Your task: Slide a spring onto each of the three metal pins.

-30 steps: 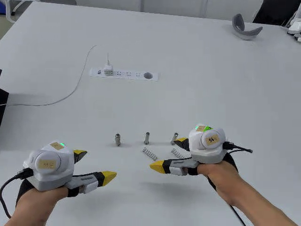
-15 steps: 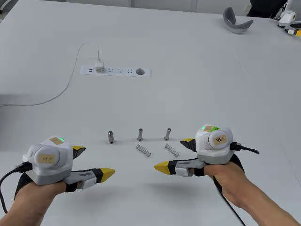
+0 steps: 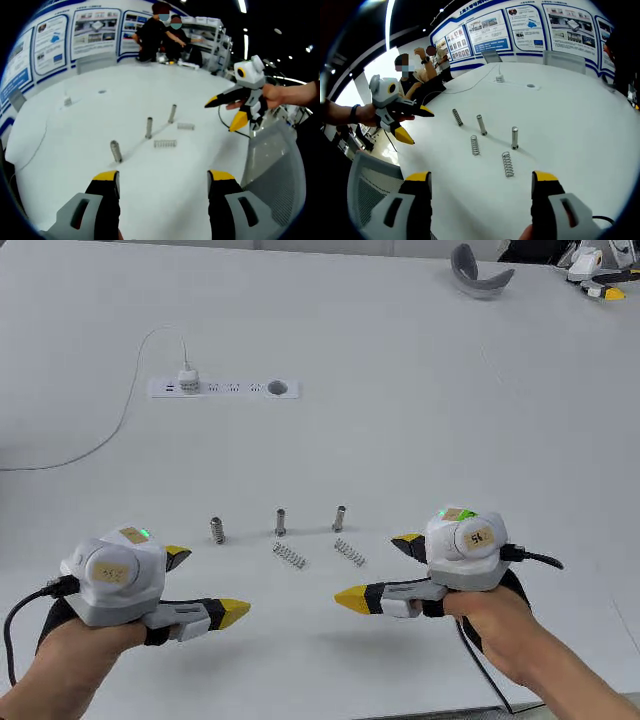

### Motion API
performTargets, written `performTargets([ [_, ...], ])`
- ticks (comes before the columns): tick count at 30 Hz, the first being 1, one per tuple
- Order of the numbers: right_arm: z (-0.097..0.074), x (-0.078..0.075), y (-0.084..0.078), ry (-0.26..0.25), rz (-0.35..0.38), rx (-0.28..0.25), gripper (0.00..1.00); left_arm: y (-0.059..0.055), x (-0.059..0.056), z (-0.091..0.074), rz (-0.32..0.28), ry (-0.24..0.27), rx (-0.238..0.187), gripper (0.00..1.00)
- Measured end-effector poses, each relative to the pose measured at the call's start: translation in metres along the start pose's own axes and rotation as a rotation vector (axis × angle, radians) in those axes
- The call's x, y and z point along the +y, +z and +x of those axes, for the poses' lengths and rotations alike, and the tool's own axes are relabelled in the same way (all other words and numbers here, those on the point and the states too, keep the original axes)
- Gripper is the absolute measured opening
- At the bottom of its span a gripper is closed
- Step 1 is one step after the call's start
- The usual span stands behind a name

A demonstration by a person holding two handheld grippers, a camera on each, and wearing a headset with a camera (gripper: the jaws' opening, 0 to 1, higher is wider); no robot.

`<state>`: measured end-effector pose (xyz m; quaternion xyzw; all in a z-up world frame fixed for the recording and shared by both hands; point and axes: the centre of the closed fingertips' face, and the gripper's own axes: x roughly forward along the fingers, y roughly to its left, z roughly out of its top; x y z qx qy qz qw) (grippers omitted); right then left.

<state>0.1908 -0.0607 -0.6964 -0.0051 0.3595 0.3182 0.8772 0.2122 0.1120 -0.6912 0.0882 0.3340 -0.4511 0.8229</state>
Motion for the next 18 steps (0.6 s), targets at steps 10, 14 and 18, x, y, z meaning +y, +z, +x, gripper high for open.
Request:
performTargets([
  [10, -0.015, -0.005, -0.013, -0.022, 0.029, -0.006, 0.85, 0.007, -0.018, 0.022, 0.077, -0.065, 0.035, 0.73],
  [14, -0.019, -0.007, -0.016, -0.029, 0.040, -0.014, 0.85, 0.011, -0.025, 0.030, 0.121, -0.090, 0.052, 0.73],
  [18, -0.022, -0.008, -0.019, -0.035, 0.045, -0.019, 0.85, 0.013, -0.030, 0.036, 0.162, -0.113, 0.071, 0.73],
])
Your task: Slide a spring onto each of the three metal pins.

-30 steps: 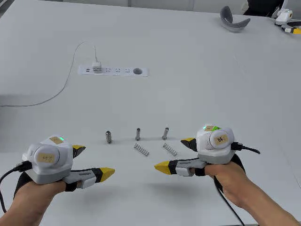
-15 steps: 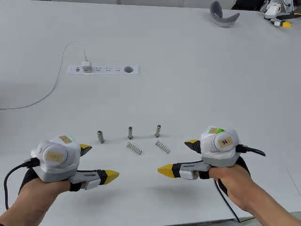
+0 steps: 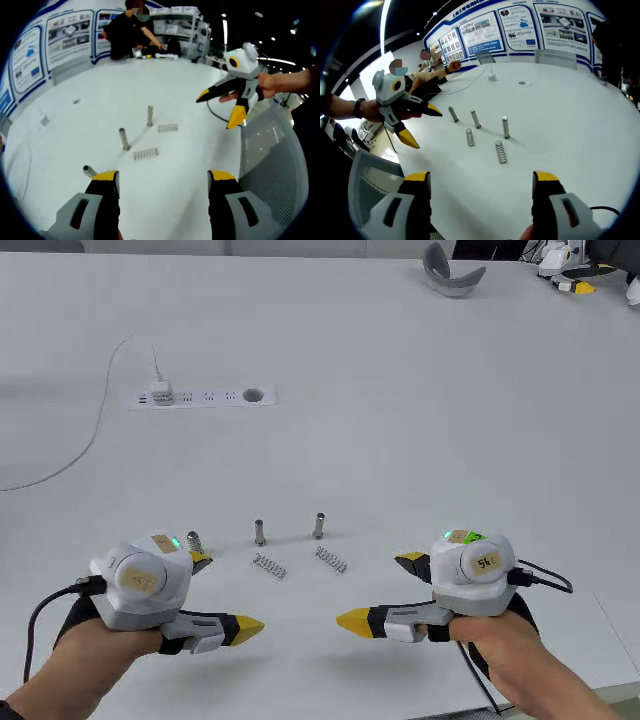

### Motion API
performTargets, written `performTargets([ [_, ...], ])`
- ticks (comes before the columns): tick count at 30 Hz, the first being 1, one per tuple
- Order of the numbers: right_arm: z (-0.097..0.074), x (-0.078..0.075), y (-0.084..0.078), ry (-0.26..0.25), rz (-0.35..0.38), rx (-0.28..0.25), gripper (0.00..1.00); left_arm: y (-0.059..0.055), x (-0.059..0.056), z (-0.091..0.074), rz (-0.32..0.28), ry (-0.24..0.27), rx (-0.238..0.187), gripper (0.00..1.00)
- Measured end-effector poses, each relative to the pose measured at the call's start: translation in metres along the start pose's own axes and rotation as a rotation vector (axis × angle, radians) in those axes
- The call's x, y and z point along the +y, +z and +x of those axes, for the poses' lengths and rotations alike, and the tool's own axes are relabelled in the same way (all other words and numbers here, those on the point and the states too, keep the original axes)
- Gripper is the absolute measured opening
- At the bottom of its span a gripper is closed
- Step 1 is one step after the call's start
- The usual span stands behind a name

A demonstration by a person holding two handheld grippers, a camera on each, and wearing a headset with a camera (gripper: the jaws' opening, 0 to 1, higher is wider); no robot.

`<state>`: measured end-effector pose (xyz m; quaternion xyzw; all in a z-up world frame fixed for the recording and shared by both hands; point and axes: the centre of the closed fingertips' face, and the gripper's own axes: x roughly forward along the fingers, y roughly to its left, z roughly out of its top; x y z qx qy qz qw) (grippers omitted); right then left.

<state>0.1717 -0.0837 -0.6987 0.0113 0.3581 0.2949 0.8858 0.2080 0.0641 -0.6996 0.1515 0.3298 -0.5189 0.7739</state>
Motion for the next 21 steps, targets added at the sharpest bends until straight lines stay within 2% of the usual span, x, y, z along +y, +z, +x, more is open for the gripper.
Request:
performTargets([
  [4, -0.002, -0.002, -0.004, -0.004, 0.018, -0.008, 0.85, 0.004, -0.003, 0.007, 0.025, -0.017, 0.011, 0.73],
  [10, -0.004, -0.002, -0.007, -0.003, 0.028, -0.010, 0.85, 0.004, -0.009, 0.016, 0.054, -0.045, 0.035, 0.73],
  [21, -0.003, -0.003, -0.013, -0.008, 0.051, -0.010, 0.84, 0.008, -0.011, 0.032, 0.097, -0.092, 0.062, 0.72],
])
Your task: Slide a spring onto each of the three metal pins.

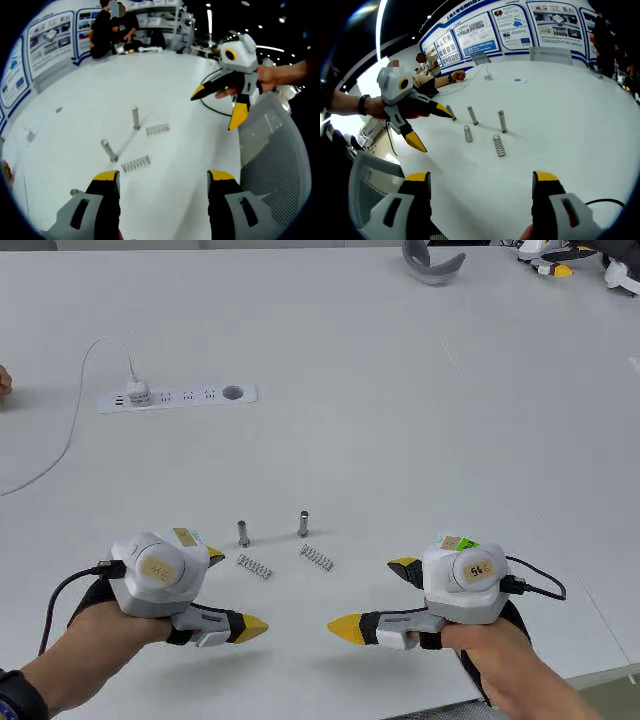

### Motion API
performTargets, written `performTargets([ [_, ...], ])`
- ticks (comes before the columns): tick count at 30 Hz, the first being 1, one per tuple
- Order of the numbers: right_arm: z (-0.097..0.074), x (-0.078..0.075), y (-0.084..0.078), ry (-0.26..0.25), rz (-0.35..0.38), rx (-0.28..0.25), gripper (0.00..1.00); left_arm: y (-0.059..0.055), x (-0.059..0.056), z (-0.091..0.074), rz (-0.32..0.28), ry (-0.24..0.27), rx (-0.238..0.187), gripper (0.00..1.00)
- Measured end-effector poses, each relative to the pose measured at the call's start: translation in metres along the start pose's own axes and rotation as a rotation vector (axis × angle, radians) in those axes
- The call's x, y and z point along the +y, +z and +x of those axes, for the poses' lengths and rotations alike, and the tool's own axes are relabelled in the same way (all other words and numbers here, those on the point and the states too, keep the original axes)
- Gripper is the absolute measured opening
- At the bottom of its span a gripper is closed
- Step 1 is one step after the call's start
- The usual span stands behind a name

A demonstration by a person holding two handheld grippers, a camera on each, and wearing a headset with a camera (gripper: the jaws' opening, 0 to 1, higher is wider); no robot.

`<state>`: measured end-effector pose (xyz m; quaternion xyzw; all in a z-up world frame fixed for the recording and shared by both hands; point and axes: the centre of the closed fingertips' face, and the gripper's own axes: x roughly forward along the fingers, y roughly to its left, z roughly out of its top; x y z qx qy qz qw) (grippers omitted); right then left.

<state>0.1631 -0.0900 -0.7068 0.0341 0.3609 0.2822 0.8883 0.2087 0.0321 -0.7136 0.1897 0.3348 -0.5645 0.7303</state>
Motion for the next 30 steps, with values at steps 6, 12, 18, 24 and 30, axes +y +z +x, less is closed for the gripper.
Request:
performTargets([
  [6, 0.000, 0.000, 0.000, 0.001, 0.016, -0.008, 0.84, 0.001, 0.000, 0.010, 0.010, -0.017, 0.012, 0.71],
  [12, 0.000, -0.003, 0.001, -0.003, 0.022, -0.009, 0.84, 0.005, 0.003, 0.020, 0.015, -0.032, 0.016, 0.71],
  [18, 0.000, -0.004, 0.003, -0.005, 0.023, -0.010, 0.84, 0.006, 0.012, 0.035, -0.010, -0.043, 0.024, 0.69],
  [24, 0.000, -0.004, 0.005, -0.009, 0.027, -0.013, 0.84, 0.003, 0.014, 0.046, -0.040, -0.061, 0.035, 0.68],
  [30, -0.001, -0.005, 0.004, -0.012, 0.030, -0.009, 0.83, -0.007, 0.016, 0.047, -0.049, -0.062, 0.062, 0.65],
])
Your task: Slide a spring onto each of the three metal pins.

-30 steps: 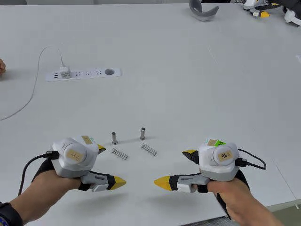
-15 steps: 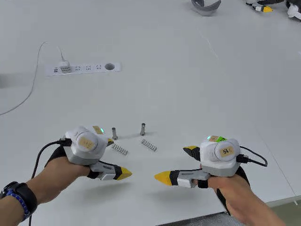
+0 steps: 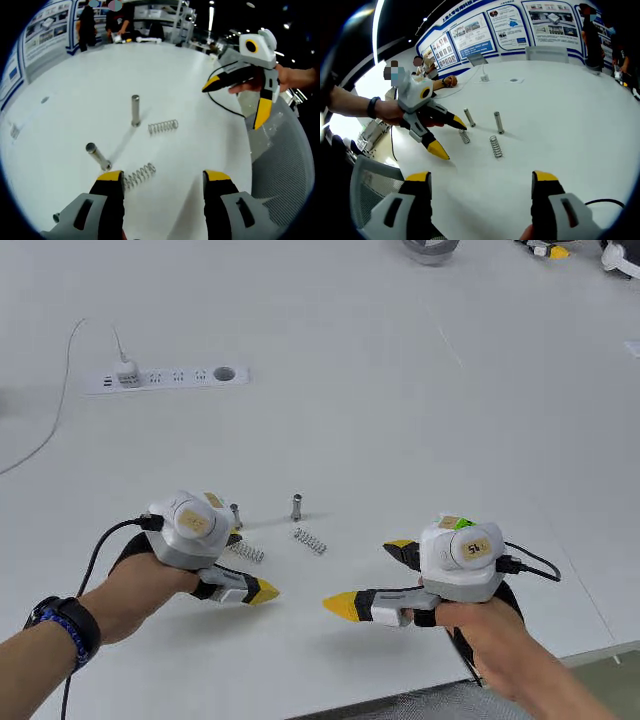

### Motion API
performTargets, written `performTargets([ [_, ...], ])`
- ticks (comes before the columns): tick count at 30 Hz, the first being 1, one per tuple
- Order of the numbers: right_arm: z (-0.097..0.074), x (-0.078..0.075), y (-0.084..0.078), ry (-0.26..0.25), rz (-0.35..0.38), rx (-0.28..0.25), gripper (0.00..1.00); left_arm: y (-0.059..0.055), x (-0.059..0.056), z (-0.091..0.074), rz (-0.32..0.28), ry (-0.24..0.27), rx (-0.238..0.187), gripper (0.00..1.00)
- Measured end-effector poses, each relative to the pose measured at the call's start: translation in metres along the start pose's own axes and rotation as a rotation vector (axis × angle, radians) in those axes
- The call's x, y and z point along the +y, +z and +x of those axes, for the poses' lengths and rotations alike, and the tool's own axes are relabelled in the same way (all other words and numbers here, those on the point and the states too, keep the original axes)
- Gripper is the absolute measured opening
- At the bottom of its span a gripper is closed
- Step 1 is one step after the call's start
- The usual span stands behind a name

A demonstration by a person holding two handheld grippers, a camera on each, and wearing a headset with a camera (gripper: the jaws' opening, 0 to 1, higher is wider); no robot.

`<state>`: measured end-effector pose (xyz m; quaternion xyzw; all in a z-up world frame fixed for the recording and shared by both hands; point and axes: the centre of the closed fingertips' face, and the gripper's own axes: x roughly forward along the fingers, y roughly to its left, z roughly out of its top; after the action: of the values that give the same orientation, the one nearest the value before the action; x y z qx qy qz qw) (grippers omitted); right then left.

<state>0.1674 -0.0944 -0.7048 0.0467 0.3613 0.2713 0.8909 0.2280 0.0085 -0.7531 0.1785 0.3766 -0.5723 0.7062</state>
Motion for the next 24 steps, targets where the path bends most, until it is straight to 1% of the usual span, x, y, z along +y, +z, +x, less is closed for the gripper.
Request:
performTargets([
  [6, 0.001, 0.001, -0.002, 0.002, 0.000, 0.005, 0.83, -0.010, 0.000, -0.005, 0.003, 0.009, 0.014, 0.63],
  [8, 0.002, 0.002, -0.002, 0.005, -0.001, 0.006, 0.83, -0.014, 0.000, -0.007, 0.023, 0.014, 0.017, 0.61],
  [10, 0.003, 0.004, -0.002, 0.010, -0.003, 0.008, 0.83, -0.019, -0.001, -0.008, 0.036, 0.013, 0.033, 0.59],
  [13, 0.004, 0.005, -0.001, 0.014, -0.007, 0.010, 0.83, -0.023, -0.002, -0.010, 0.039, 0.012, 0.036, 0.56],
  [17, 0.005, 0.006, -0.001, 0.016, -0.010, 0.012, 0.83, -0.026, -0.003, -0.010, 0.045, 0.015, 0.038, 0.49],
  [19, 0.005, 0.006, -0.001, 0.017, -0.012, 0.013, 0.83, -0.028, 0.000, -0.010, 0.029, 0.037, 0.040, 0.42],
  [21, 0.005, 0.007, -0.001, 0.017, -0.014, 0.015, 0.83, -0.031, 0.007, -0.010, -0.020, 0.071, 0.041, 0.36],
  [22, 0.005, 0.007, -0.001, 0.017, -0.013, 0.014, 0.83, -0.028, 0.008, -0.009, -0.048, 0.075, 0.017, 0.35],
  [23, 0.005, 0.007, 0.000, 0.018, -0.013, 0.013, 0.83, -0.027, 0.010, -0.009, -0.075, 0.084, 0.009, 0.33],
  [24, 0.005, 0.007, 0.000, 0.017, -0.014, 0.013, 0.83, -0.028, 0.011, -0.009, -0.072, 0.086, 0.011, 0.32],
])
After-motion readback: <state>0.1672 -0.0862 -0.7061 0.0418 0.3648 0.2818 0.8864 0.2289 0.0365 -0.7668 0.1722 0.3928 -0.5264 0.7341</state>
